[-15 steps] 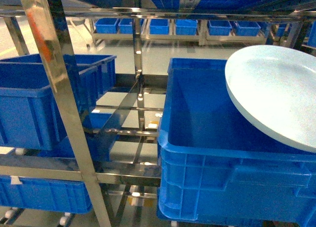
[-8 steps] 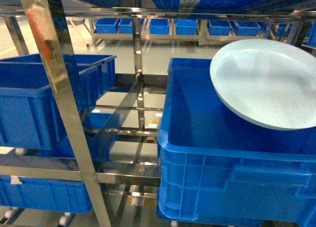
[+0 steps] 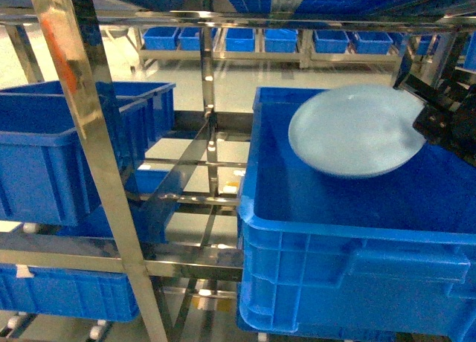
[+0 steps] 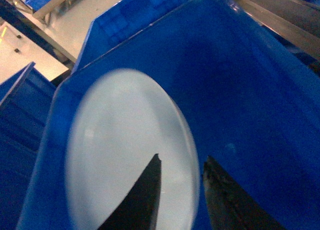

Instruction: Place blue tray on left shelf second layer neatly

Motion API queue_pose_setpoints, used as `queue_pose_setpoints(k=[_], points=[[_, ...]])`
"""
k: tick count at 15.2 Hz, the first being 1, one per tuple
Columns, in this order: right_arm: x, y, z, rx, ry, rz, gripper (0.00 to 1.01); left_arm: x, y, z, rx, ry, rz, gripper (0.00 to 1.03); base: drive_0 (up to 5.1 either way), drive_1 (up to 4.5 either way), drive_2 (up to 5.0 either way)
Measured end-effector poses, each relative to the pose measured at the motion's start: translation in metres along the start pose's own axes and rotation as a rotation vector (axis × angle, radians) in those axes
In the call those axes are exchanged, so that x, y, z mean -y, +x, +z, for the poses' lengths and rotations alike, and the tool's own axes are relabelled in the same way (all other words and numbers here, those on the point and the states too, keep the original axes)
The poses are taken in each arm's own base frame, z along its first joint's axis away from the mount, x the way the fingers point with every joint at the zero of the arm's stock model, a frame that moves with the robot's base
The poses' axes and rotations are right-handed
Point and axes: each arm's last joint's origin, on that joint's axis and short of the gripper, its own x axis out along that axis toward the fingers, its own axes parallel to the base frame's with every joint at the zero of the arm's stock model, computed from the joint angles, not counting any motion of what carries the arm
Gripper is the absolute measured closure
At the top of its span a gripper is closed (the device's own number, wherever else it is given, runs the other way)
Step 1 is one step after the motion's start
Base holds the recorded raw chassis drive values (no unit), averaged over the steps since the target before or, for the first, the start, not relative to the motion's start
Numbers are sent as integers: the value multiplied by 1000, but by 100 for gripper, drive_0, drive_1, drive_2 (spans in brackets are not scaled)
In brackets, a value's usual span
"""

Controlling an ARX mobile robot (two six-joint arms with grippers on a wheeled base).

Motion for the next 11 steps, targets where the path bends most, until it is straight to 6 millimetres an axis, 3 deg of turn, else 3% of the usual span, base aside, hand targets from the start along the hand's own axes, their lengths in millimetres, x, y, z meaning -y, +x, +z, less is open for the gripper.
queue_pose_setpoints(k=[2, 3, 4, 6, 7, 9, 10, 11], points=[[-14, -18, -6, -41, 18, 53, 54, 0, 0, 0, 0, 0, 0, 5, 0, 0, 0], [-22, -39, -13, -66, 6, 85, 41, 0, 0, 0, 0, 0, 0, 5, 0, 0, 0], [-28, -64, -21, -86, -15, 109, 30, 0, 0, 0, 0, 0, 0, 5, 0, 0, 0], [-32, -136, -40, -120, -112, 157, 4, 0, 0, 0, 0, 0, 0, 5, 0, 0, 0], [-22, -170, -49, -138, -198, 158, 3, 0, 0, 0, 0, 0, 0, 5, 0, 0, 0], [17, -213, -65, -141, -403, 63, 3, 0, 0, 0, 0, 0, 0, 5, 0, 0, 0], [32, -226, -69, -137, -484, 43, 3, 0, 0, 0, 0, 0, 0, 5, 0, 0, 0], [29, -227, -64, 36, -481, 97, 7, 0, 0, 0, 0, 0, -1, 5, 0, 0, 0]])
